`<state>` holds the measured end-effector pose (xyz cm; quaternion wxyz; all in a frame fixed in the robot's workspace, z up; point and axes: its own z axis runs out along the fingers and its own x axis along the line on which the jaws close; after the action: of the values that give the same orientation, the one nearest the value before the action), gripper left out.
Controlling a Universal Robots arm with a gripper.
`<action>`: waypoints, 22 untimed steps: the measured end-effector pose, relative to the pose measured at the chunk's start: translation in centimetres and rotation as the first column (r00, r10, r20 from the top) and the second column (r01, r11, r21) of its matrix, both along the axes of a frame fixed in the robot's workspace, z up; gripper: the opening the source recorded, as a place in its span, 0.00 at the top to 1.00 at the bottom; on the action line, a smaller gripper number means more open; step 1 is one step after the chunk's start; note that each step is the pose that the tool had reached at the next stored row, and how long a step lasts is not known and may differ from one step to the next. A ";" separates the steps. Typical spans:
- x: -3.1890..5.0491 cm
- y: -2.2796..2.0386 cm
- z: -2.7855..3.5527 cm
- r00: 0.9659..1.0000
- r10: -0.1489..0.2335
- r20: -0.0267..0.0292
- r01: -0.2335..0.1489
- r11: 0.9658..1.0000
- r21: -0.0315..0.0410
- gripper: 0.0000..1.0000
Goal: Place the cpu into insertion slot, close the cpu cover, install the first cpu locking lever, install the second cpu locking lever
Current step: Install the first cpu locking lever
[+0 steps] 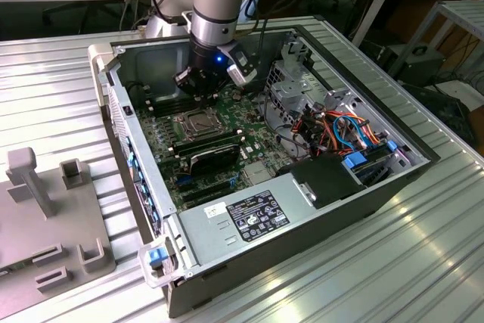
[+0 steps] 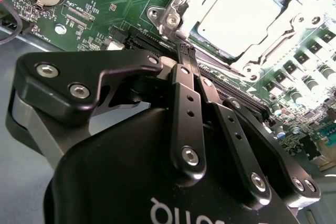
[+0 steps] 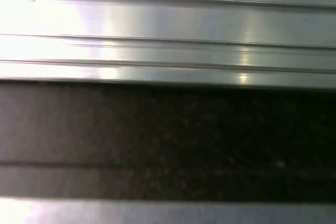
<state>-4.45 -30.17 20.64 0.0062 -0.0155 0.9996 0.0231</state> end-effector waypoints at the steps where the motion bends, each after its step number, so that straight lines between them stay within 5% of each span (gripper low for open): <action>1: 0.00 0.00 -0.05 1.000 0.000 0.000 0.000 1.000 0.000 0.89; 22: -0.01 -0.21 -0.54 1.000 0.000 0.000 0.000 1.000 -0.001 0.89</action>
<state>-4.46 -30.38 20.11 0.0060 -0.0155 0.9996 0.0228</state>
